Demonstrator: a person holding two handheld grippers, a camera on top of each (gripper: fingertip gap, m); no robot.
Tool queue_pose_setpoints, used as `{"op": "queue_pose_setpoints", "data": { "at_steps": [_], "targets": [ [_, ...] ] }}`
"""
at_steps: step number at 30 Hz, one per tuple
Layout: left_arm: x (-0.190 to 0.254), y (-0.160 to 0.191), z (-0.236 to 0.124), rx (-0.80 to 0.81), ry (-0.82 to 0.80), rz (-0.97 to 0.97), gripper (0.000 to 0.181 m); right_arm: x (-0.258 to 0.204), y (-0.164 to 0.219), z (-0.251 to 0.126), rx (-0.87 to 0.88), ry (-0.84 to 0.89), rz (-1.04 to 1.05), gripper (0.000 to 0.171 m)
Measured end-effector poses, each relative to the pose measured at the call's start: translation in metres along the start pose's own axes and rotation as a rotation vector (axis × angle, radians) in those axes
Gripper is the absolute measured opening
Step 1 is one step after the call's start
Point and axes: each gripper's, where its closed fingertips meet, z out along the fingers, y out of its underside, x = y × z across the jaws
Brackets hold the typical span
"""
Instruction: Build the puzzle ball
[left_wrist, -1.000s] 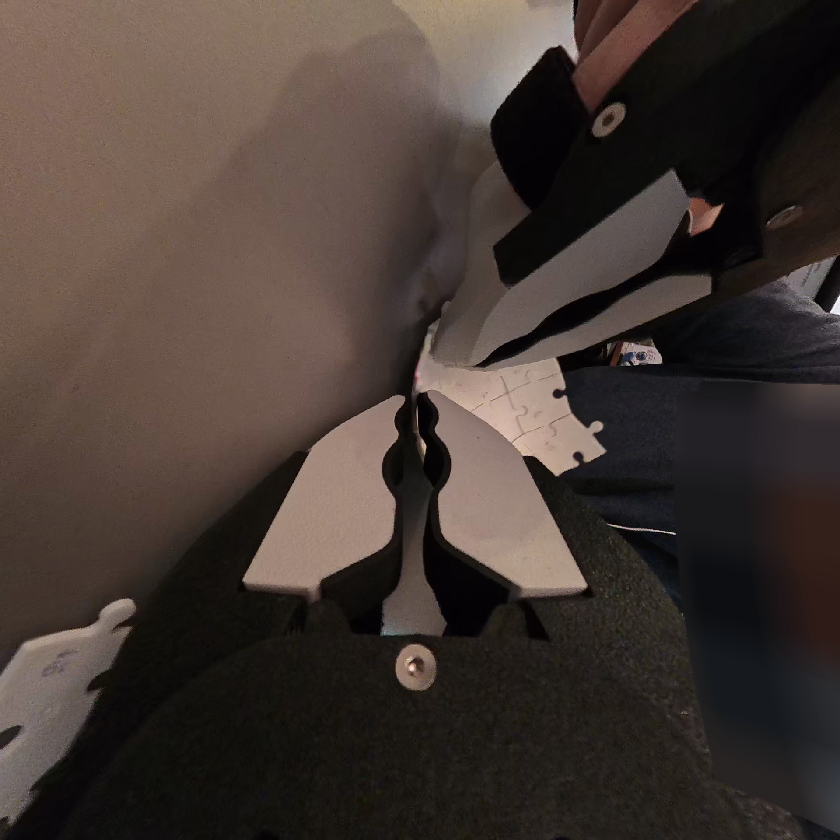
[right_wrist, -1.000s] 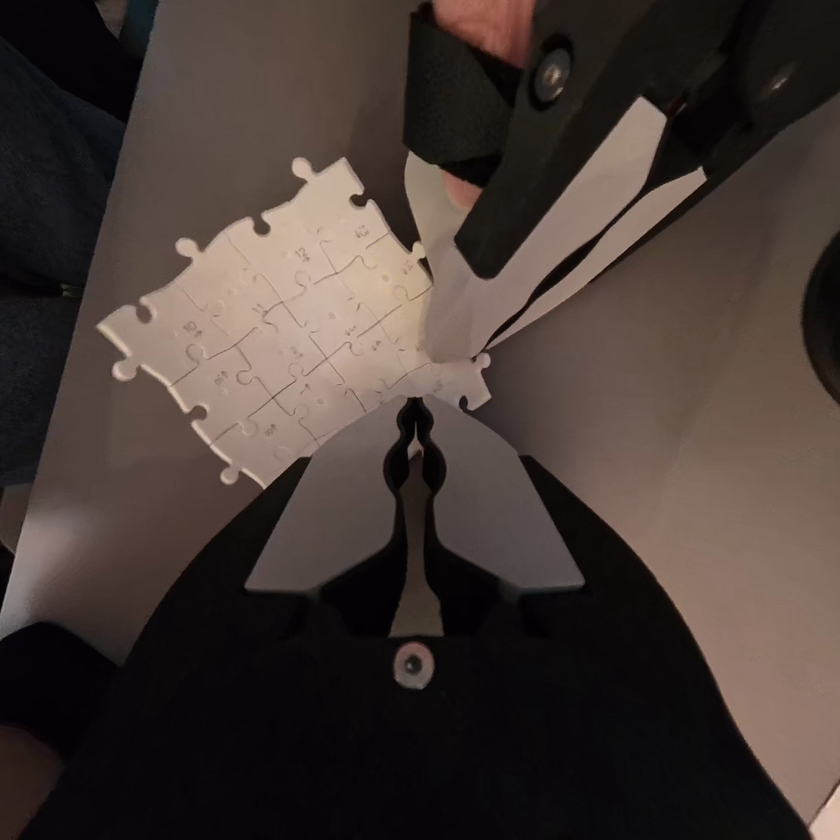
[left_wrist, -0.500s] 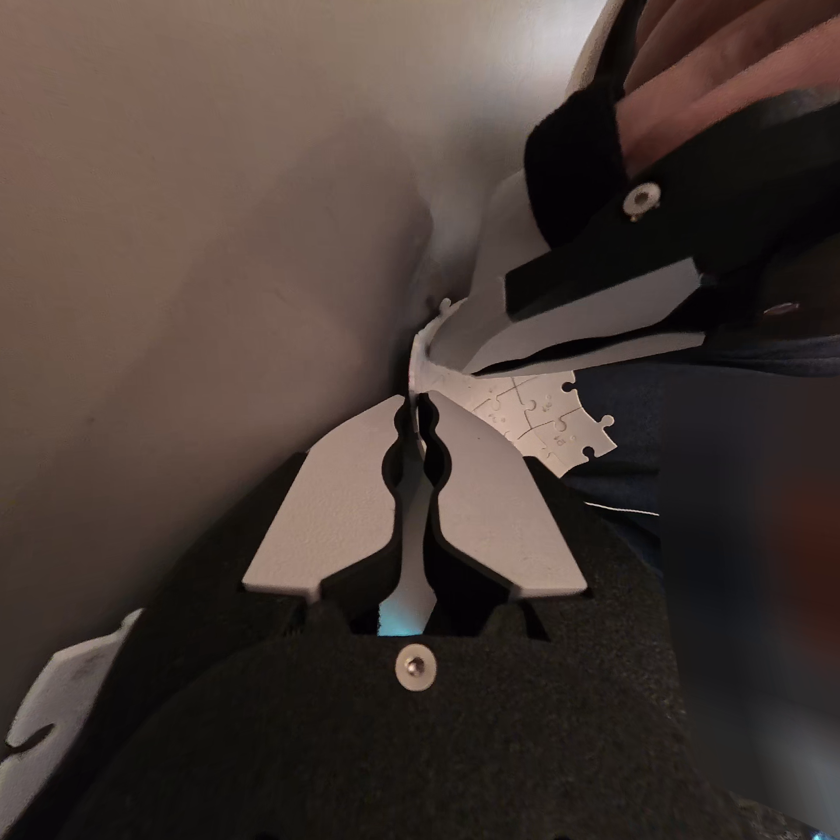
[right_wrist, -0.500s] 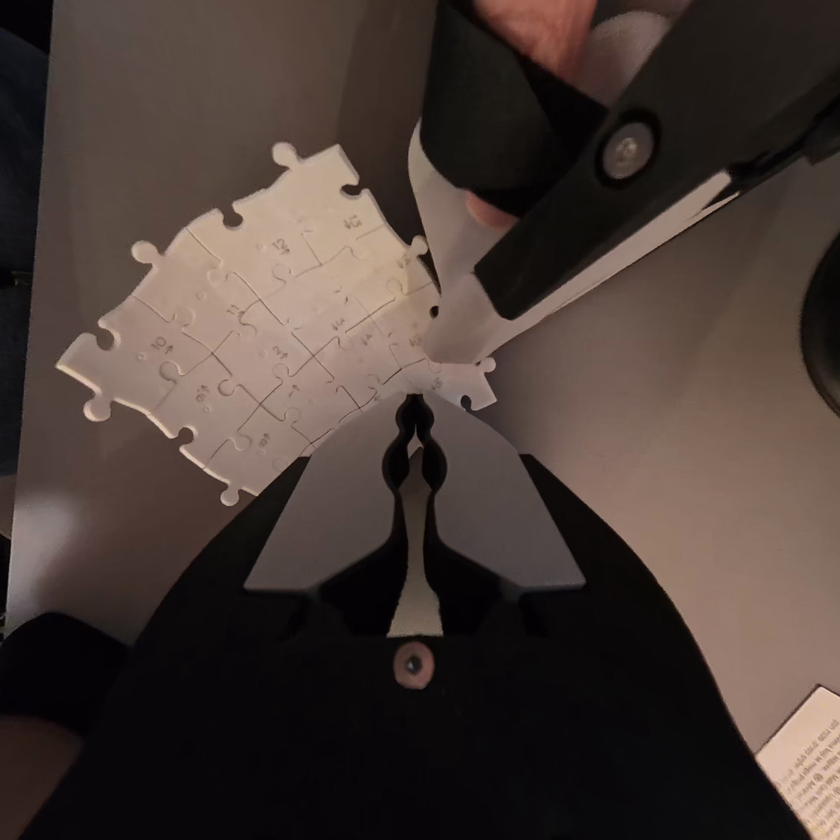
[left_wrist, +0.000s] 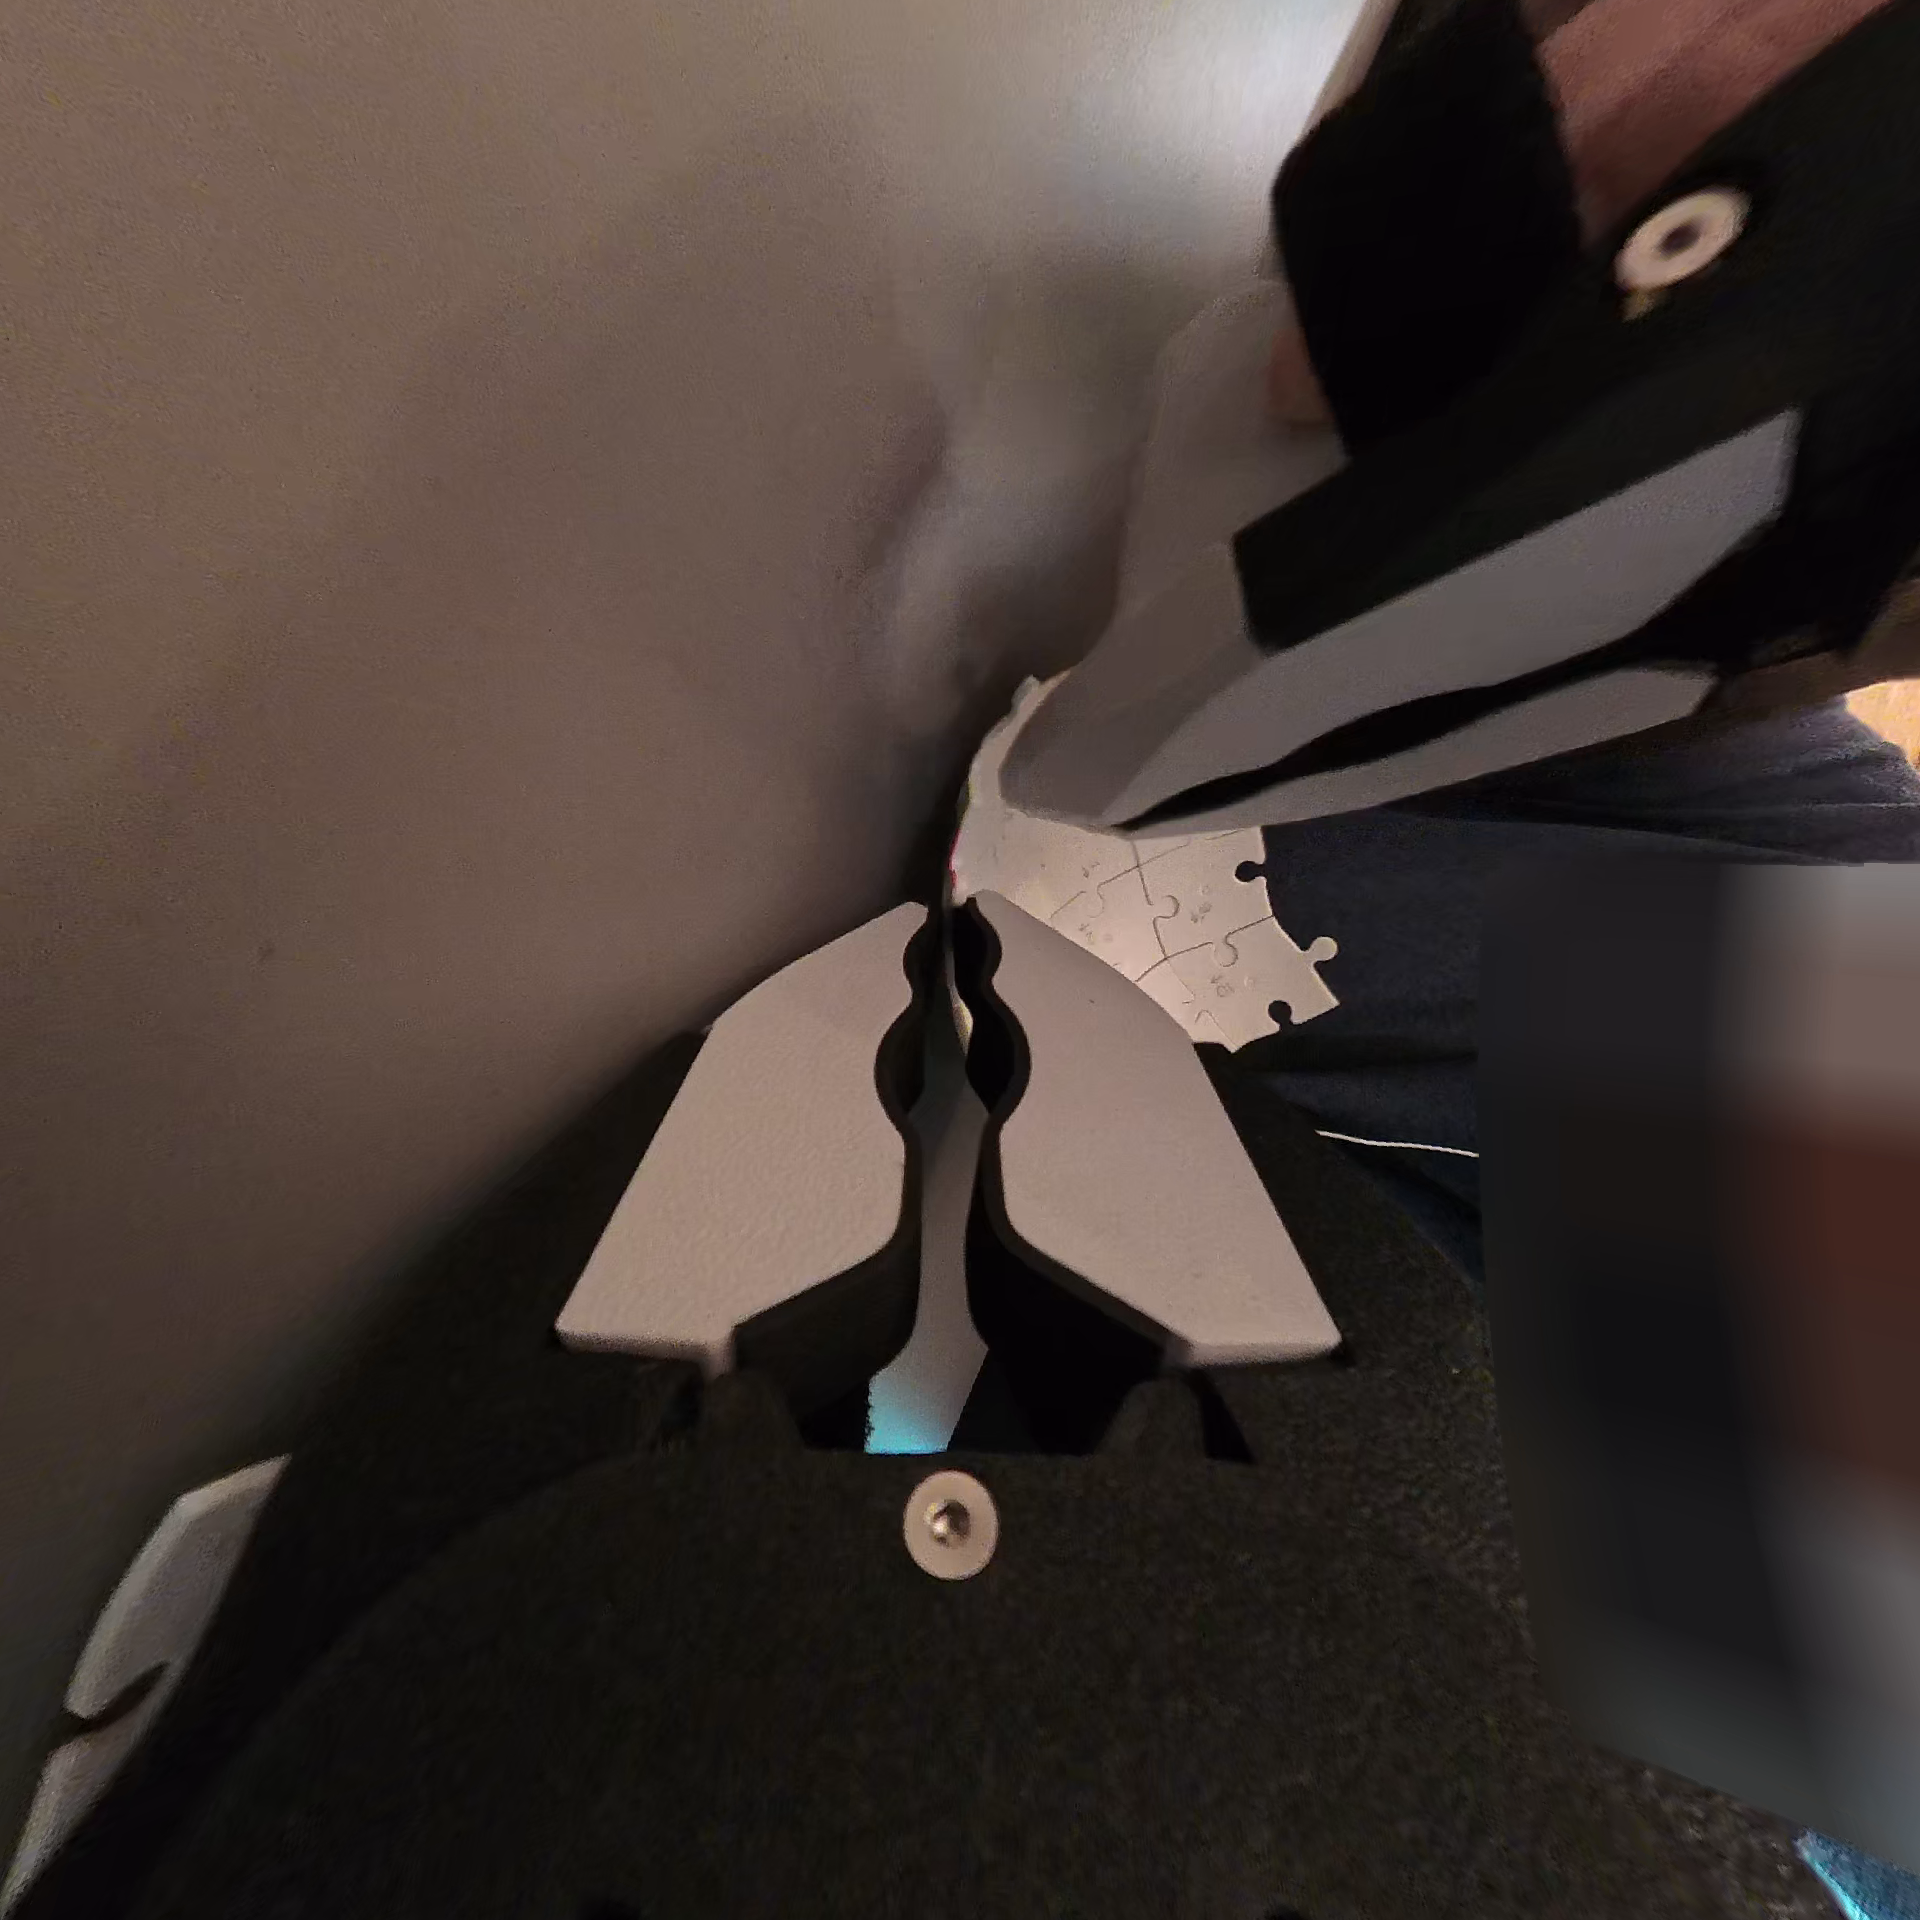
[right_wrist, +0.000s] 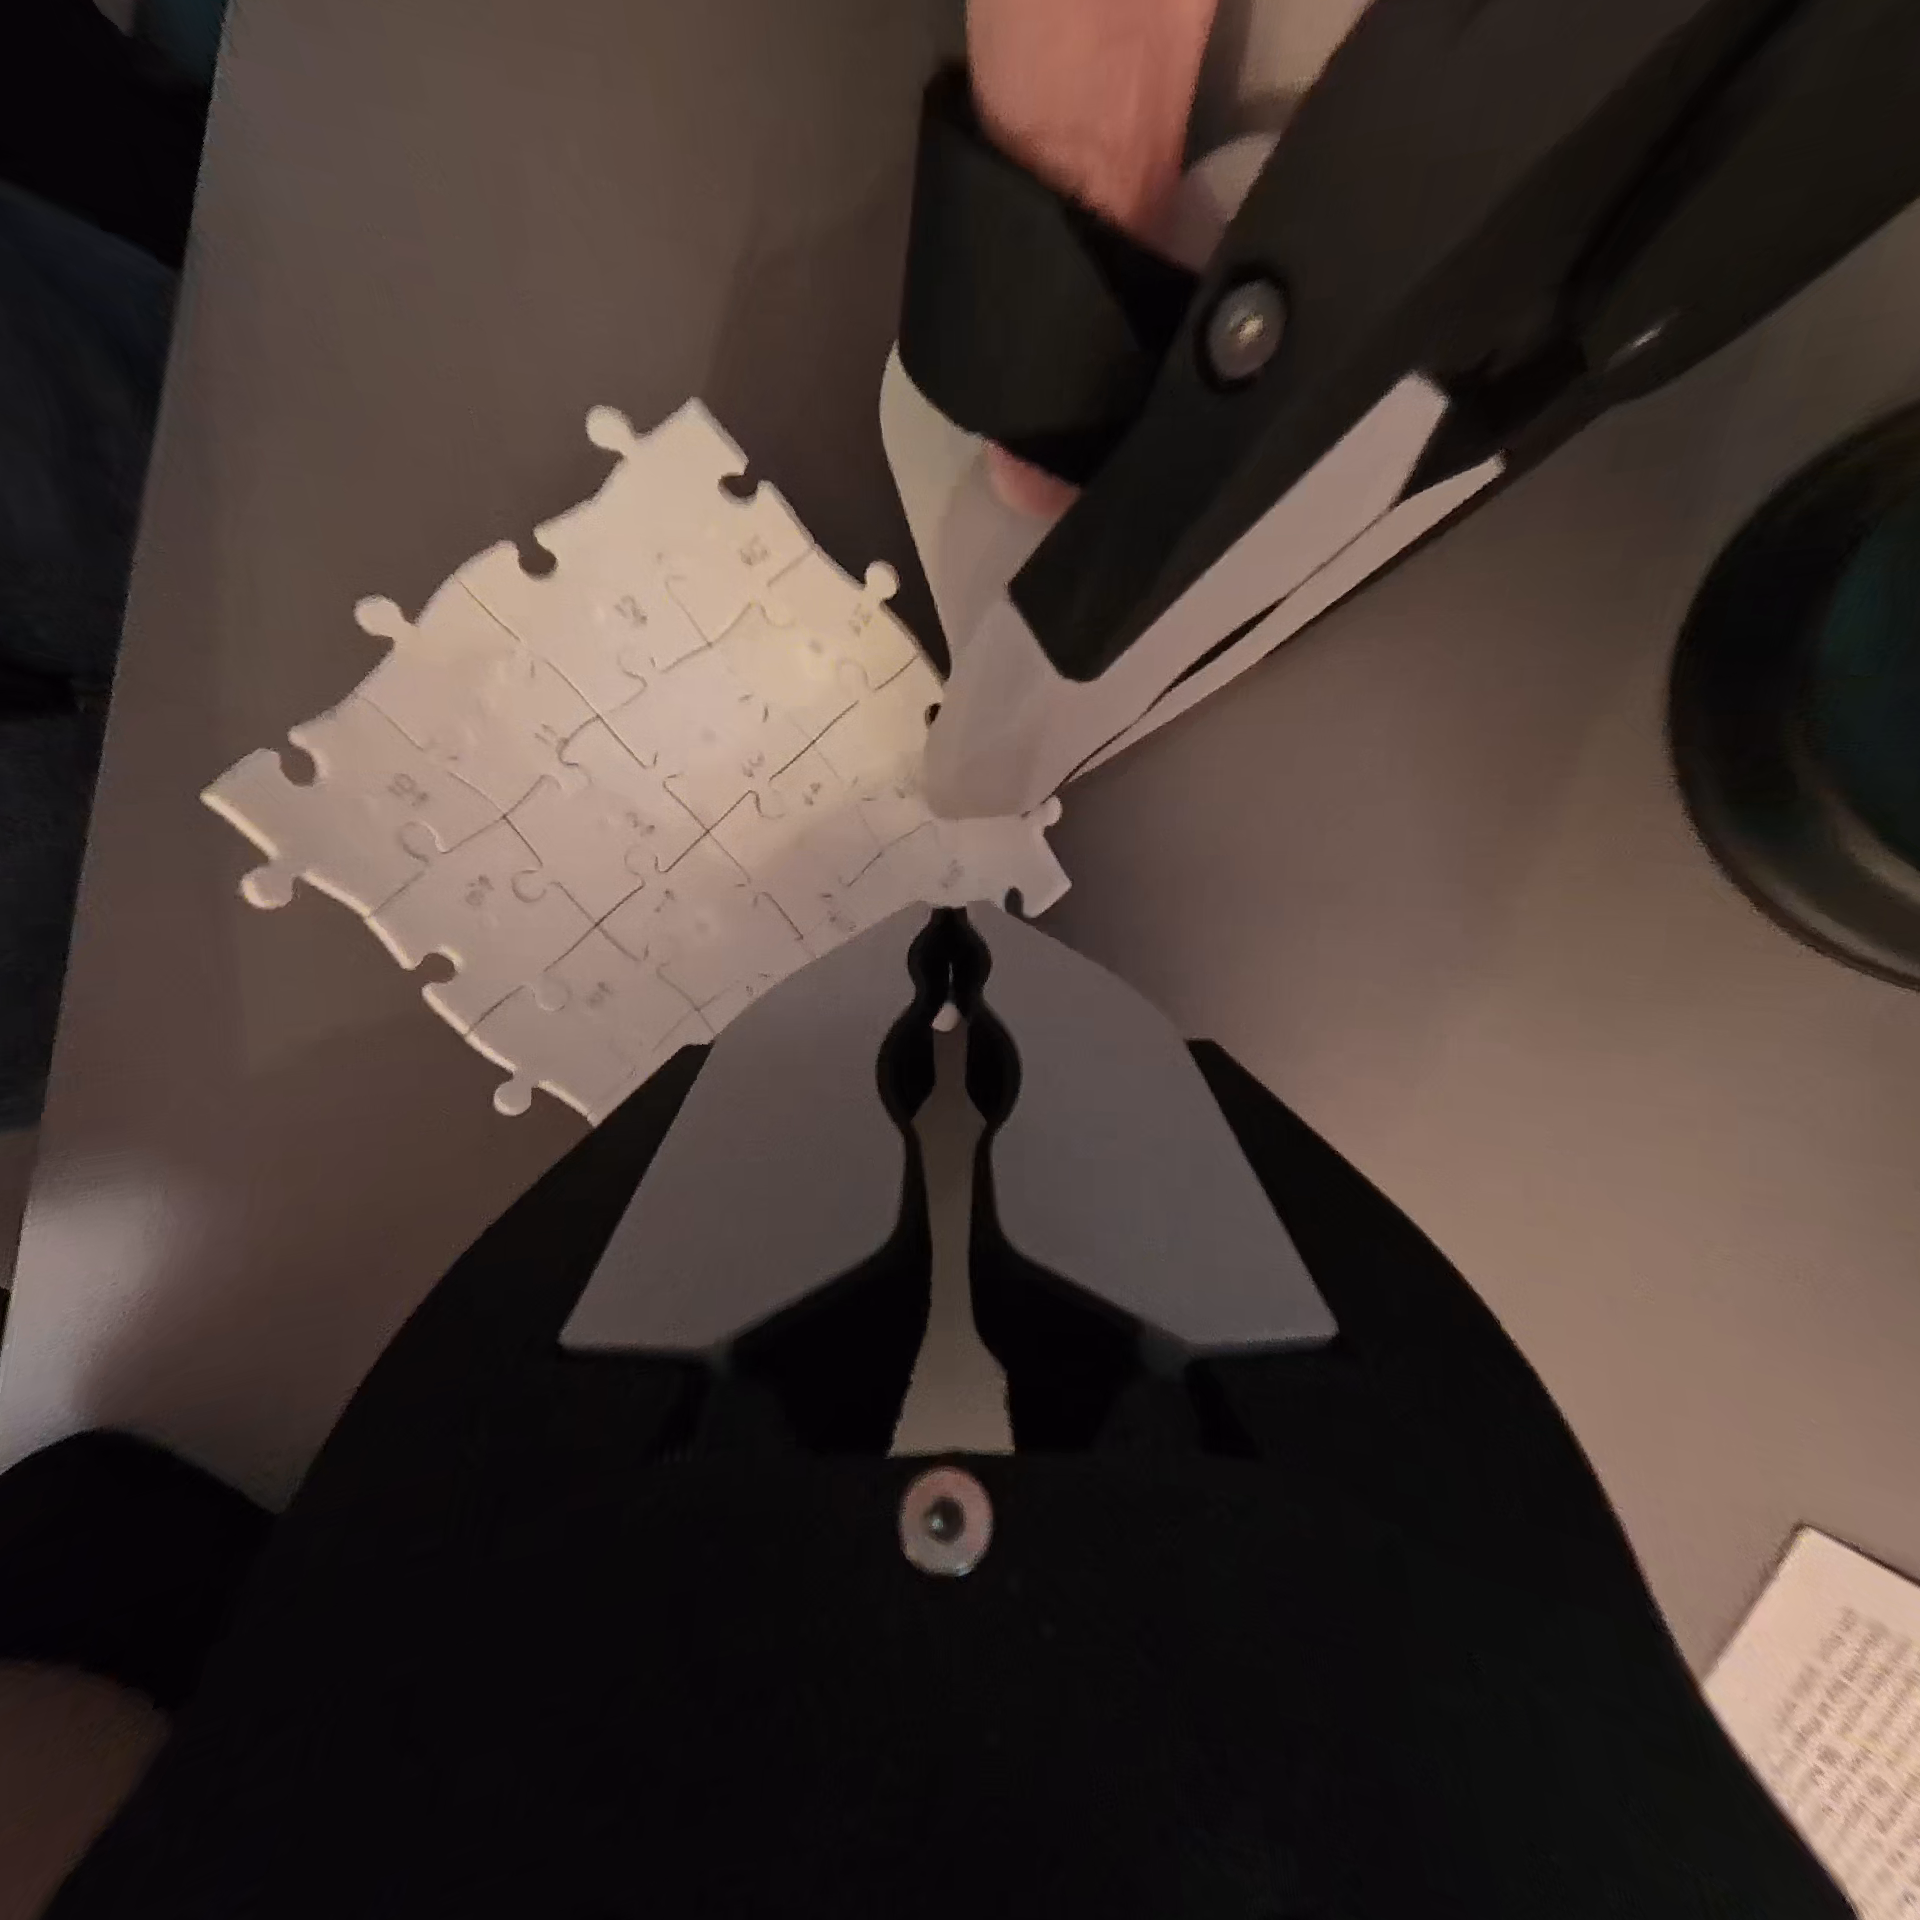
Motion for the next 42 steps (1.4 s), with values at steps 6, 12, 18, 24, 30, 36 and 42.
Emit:
{"op": "queue_pose_setpoints", "data": {
  "at_steps": [6,12,18,24,30,36,42],
  "targets": [
    [0.001,0.0,-0.001,-0.028,0.015,-0.029,0.003,0.001,0.003,0.006,-0.03,-0.008,0.01,0.001],
    [0.001,0.0,-0.001,-0.064,0.012,-0.049,0.003,0.001,0.003,0.007,-0.012,-0.033,0.033,0.002],
    [0.0,0.001,-0.001,-0.077,-0.004,-0.052,0.002,-0.007,-0.002,0.005,0.032,-0.075,0.031,0.001],
    [0.0,0.001,-0.001,-0.076,0.002,-0.048,0.002,-0.007,0.002,0.01,-0.023,-0.054,0.008,0.001],
    [0.0,0.003,-0.002,-0.078,0.019,-0.025,0.003,-0.006,0.004,0.01,-0.054,-0.033,0.021,0.002],
    [0.005,0.006,-0.016,-0.011,0.08,-0.023,0.013,-0.006,0.004,0.011,-0.057,-0.024,0.04,0.002],
    [0.002,0.004,-0.014,0.019,0.131,-0.05,0.006,-0.007,0.003,0.011,-0.036,-0.026,0.046,0.001]
  ]
}}
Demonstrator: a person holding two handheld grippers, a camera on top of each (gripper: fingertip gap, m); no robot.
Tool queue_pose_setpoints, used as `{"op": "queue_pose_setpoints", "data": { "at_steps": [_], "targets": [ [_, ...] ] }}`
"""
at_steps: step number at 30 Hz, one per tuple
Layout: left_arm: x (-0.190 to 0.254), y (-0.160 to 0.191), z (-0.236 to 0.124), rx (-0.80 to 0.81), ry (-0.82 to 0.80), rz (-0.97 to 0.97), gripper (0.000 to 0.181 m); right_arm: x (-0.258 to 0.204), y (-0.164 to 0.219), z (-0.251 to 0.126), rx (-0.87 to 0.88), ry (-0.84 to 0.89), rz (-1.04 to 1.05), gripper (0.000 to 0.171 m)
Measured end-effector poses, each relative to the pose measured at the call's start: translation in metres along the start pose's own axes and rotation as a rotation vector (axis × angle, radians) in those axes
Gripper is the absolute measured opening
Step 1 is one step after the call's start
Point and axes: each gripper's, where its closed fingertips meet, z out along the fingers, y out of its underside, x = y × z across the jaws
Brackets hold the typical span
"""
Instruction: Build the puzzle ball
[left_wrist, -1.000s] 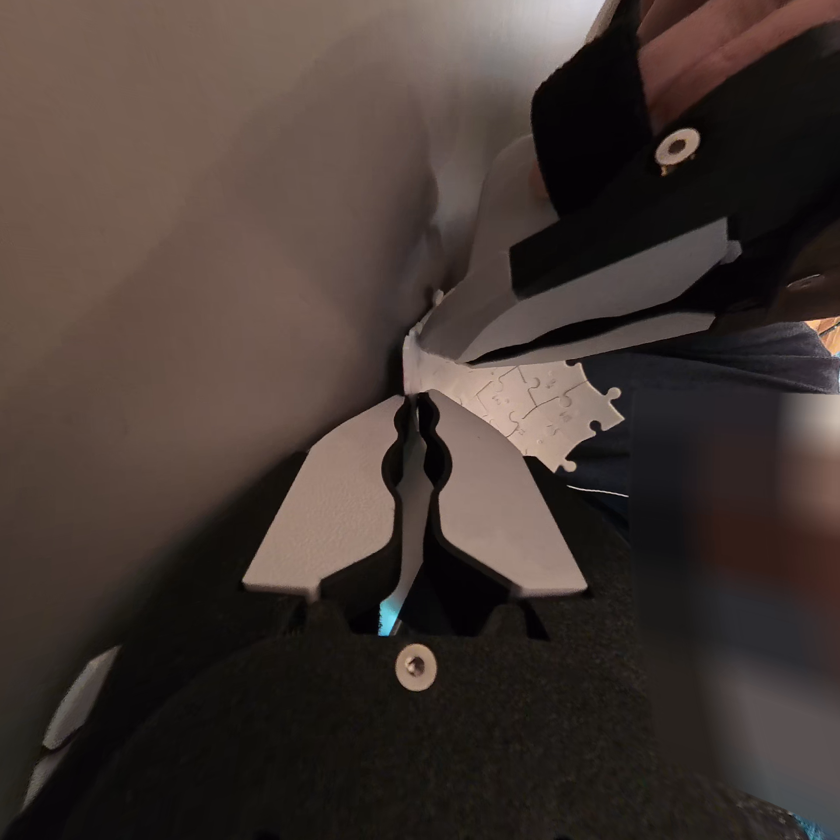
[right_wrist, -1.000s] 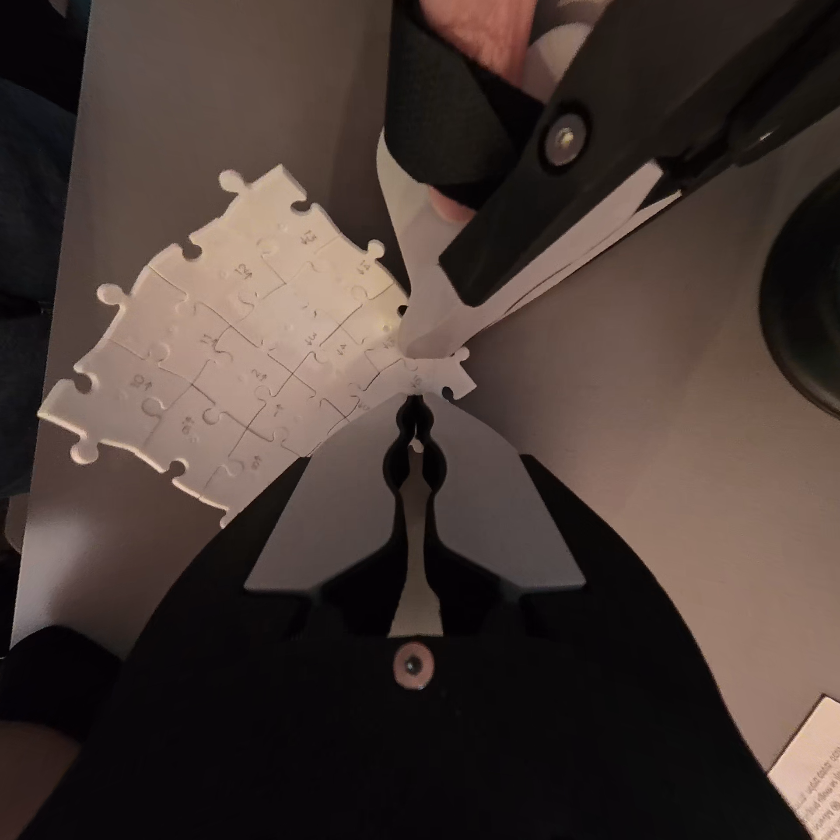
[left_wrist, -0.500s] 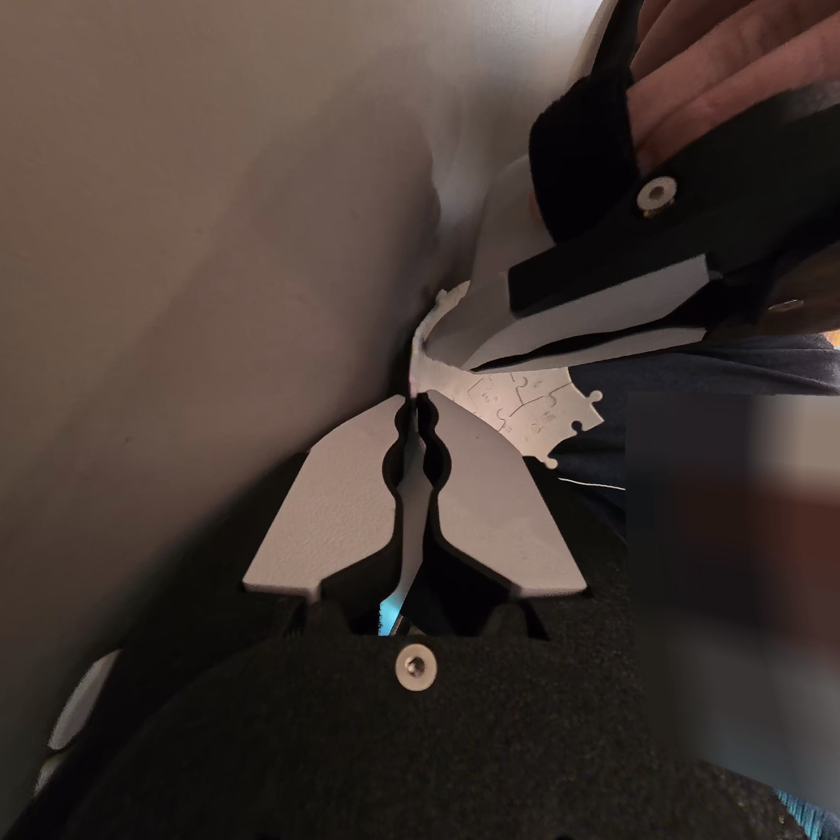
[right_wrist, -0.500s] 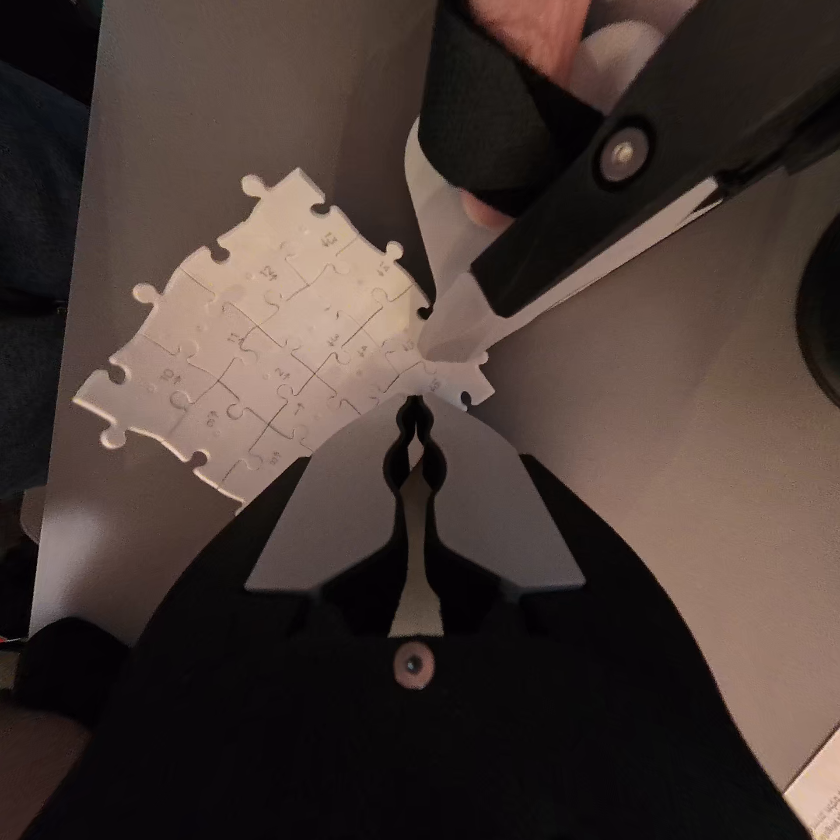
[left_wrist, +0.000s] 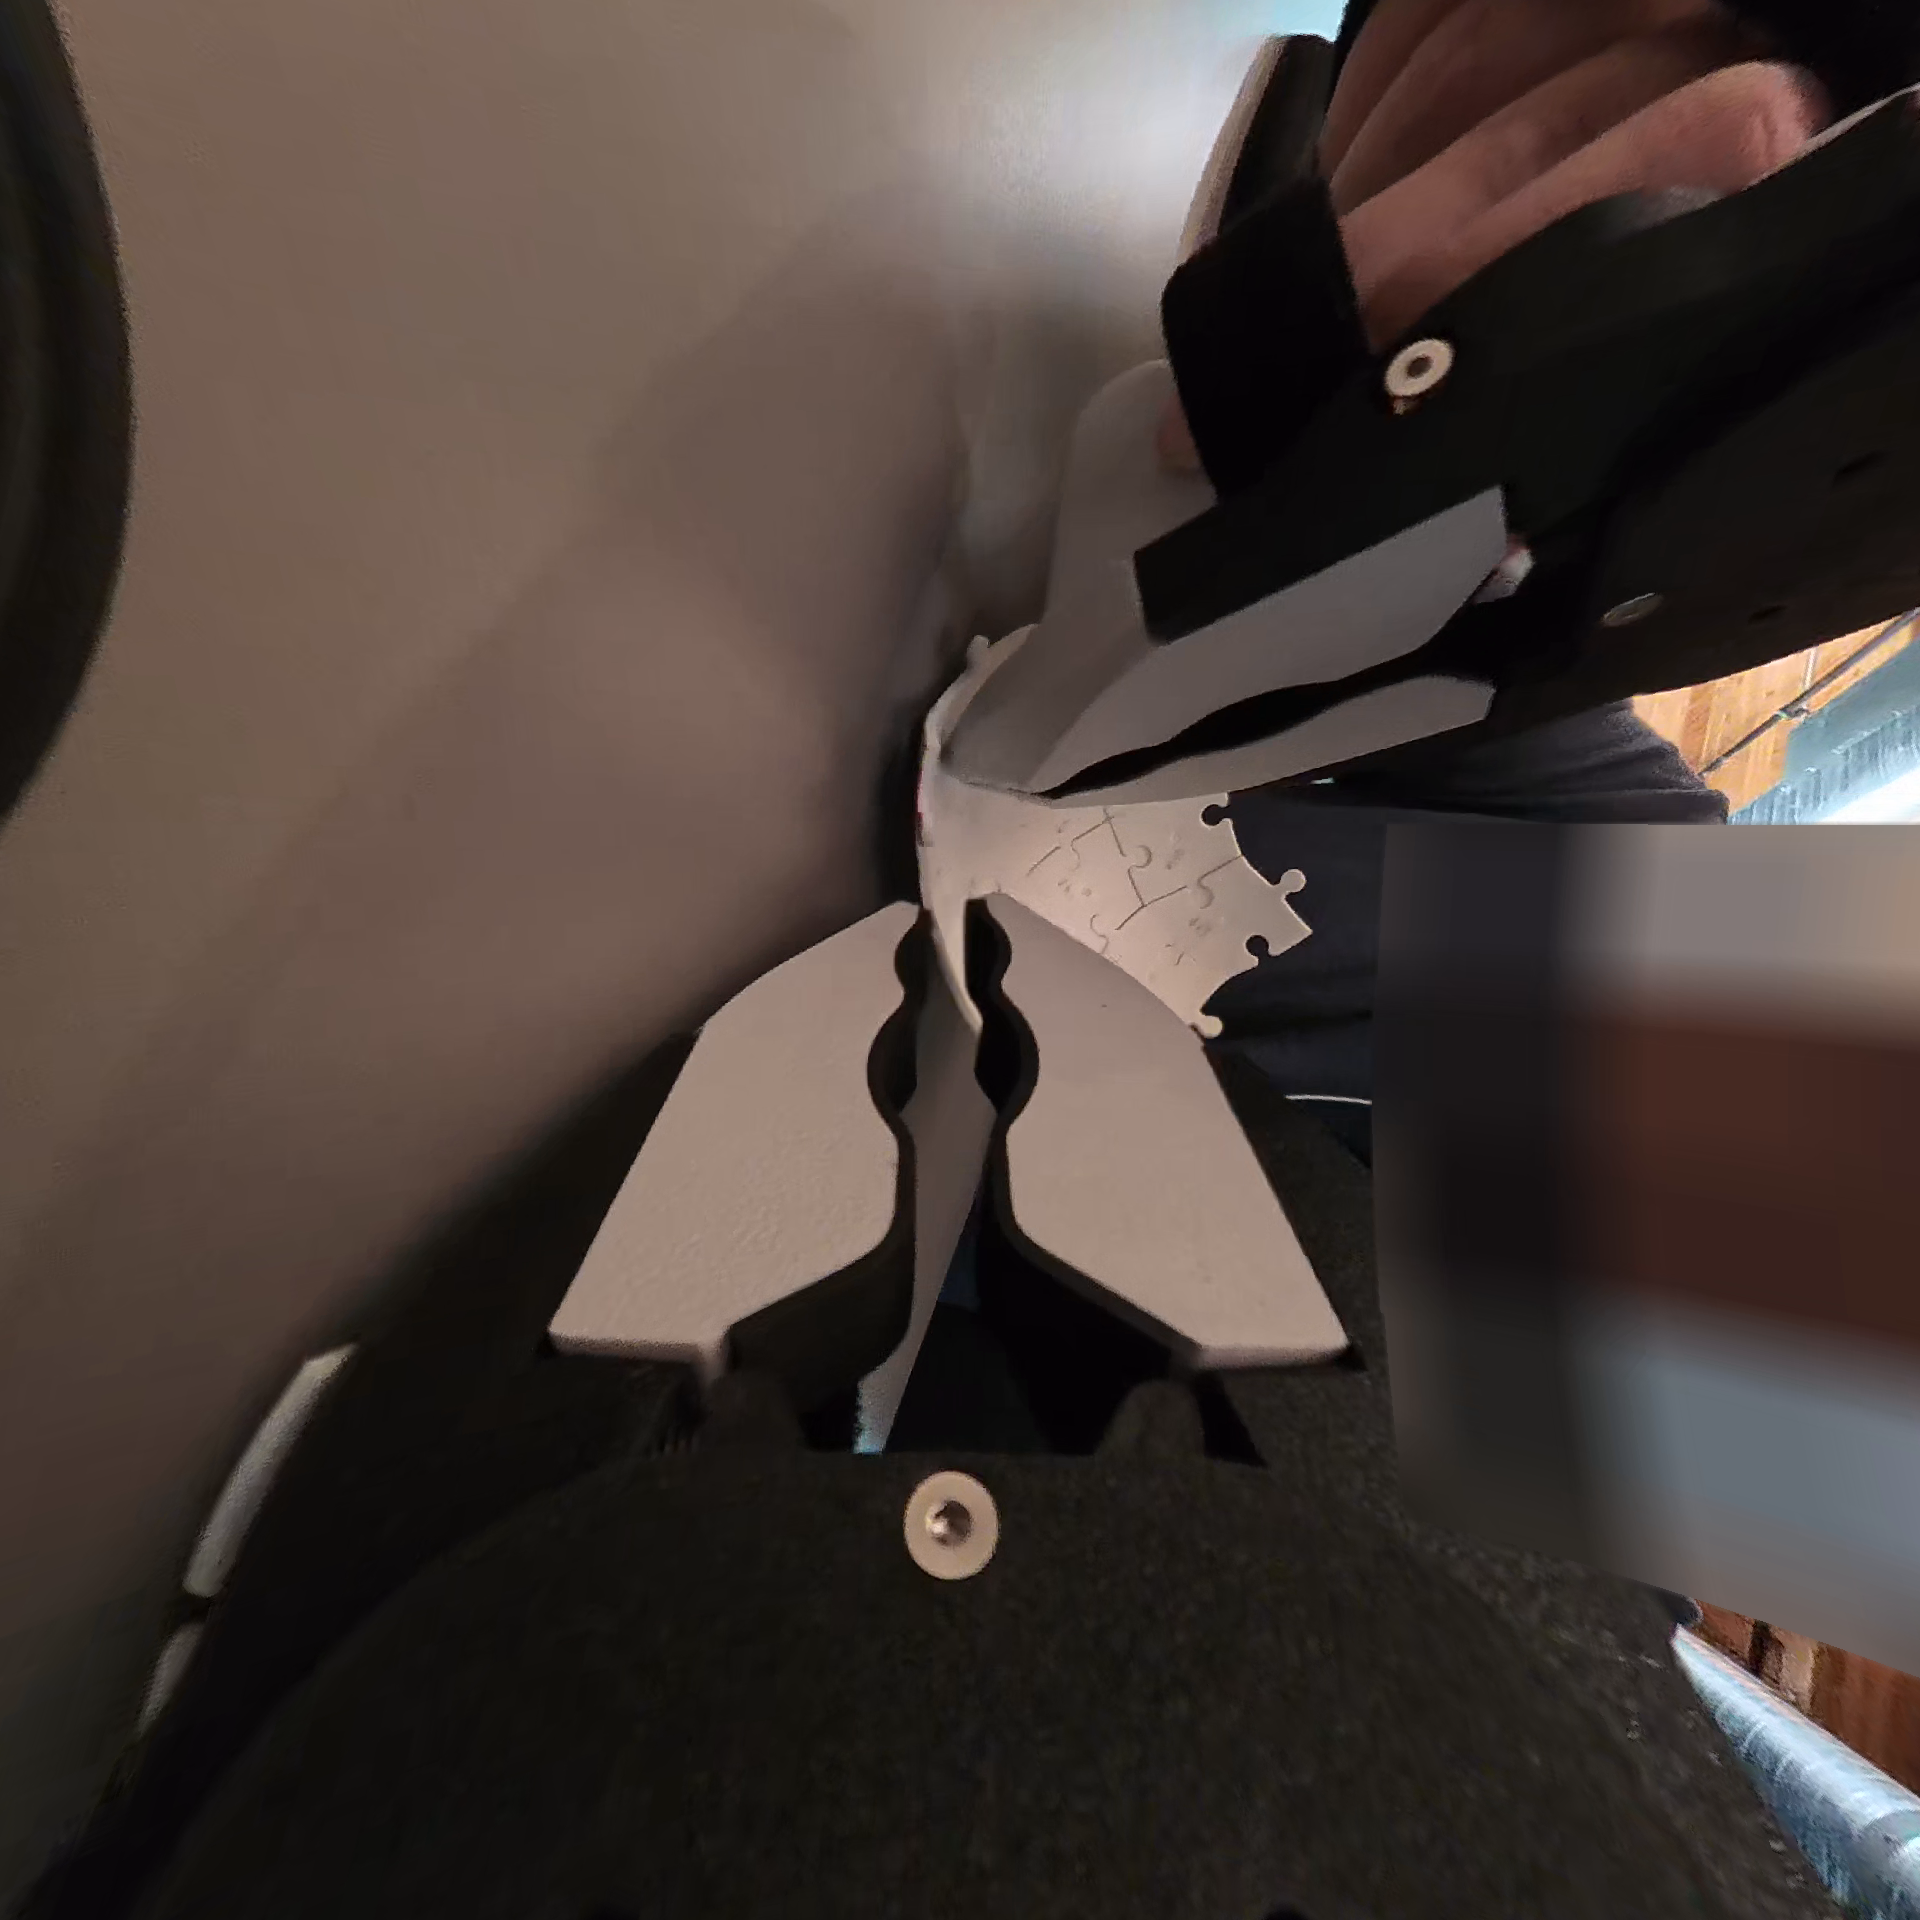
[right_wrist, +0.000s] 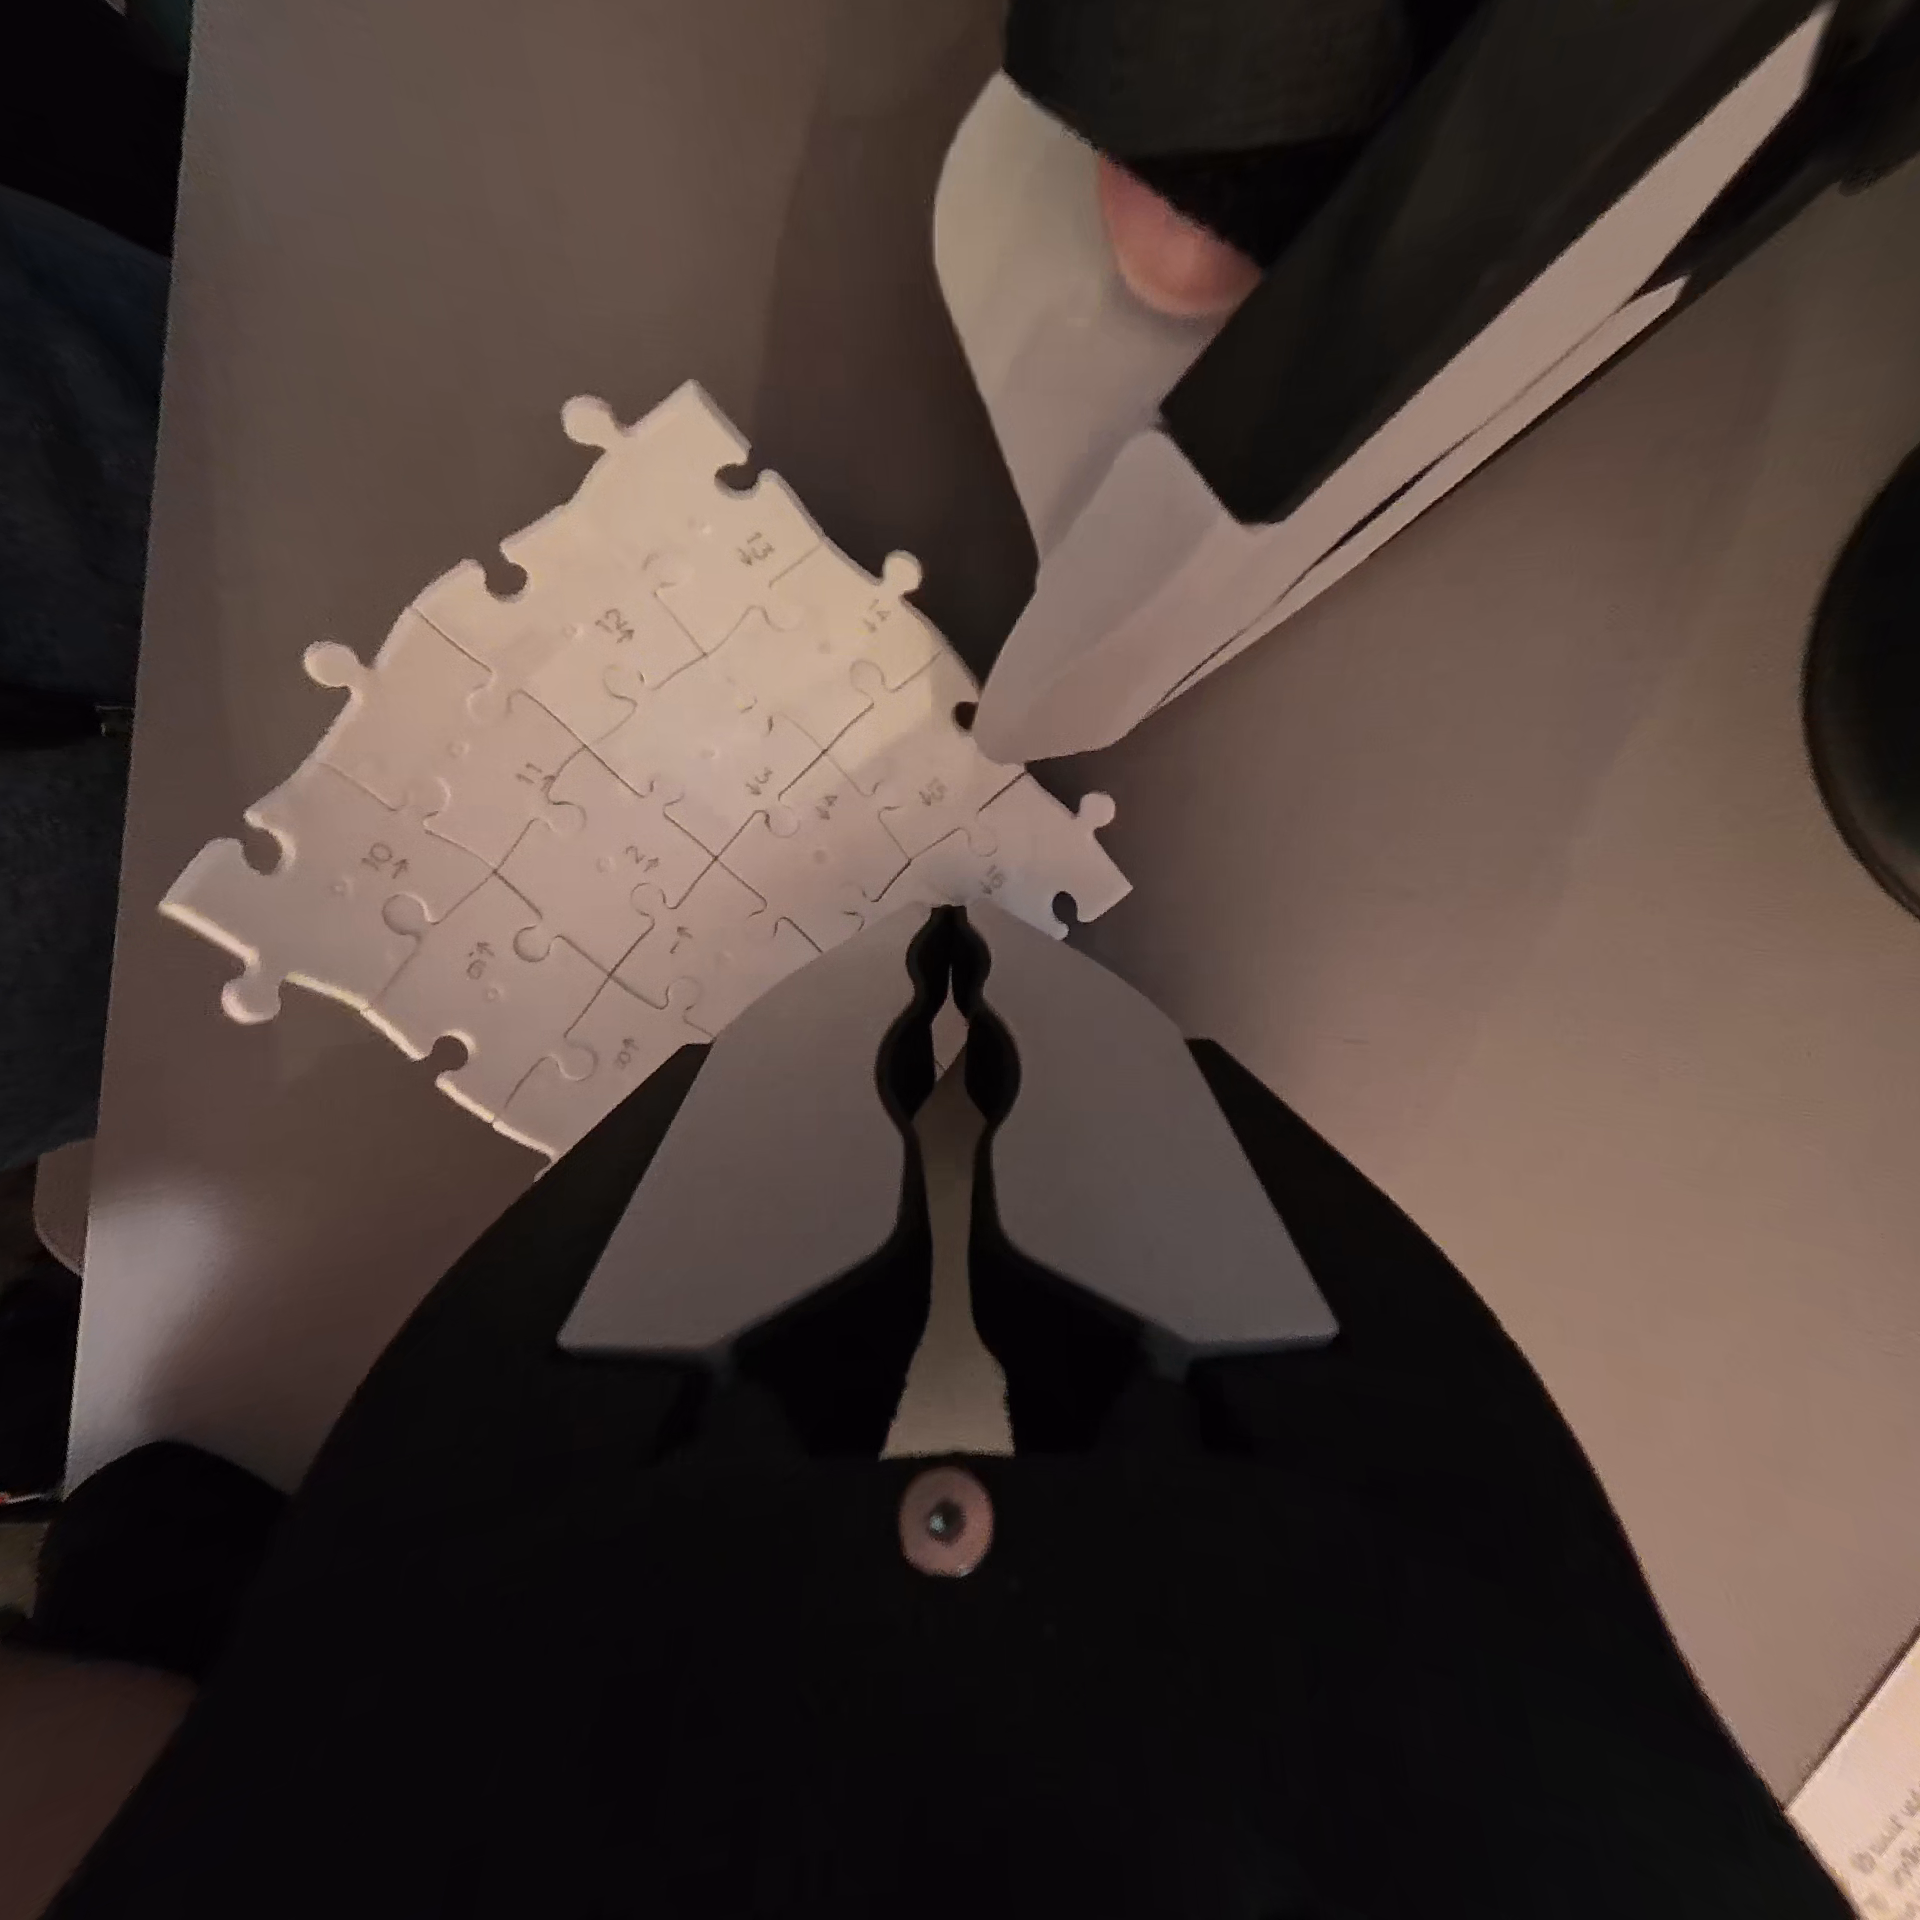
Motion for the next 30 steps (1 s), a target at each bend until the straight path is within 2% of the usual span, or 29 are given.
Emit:
{"op": "queue_pose_setpoints", "data": {
  "at_steps": [3,10,20,30],
  "targets": [
    [-0.005,0.003,0.002,-0.013,-0.022,0.008,0.0,-0.001,-0.001,-0.001,0.017,-0.012,0.031,0.001],
    [-0.006,0.005,0.005,-0.019,-0.039,0.032,0.0,0.001,-0.024,-0.005,0.093,-0.017,0.047,0.001],
    [-0.003,0.005,-0.004,0.118,0.001,0.064,0.0,0.0,-0.023,0.005,-0.031,0.015,0.032,0.001],
    [0.002,0.018,0.001,0.135,0.043,0.063,0.001,0.001,-0.01,-0.003,-0.133,0.096,0.025,0.001]
  ]
}}
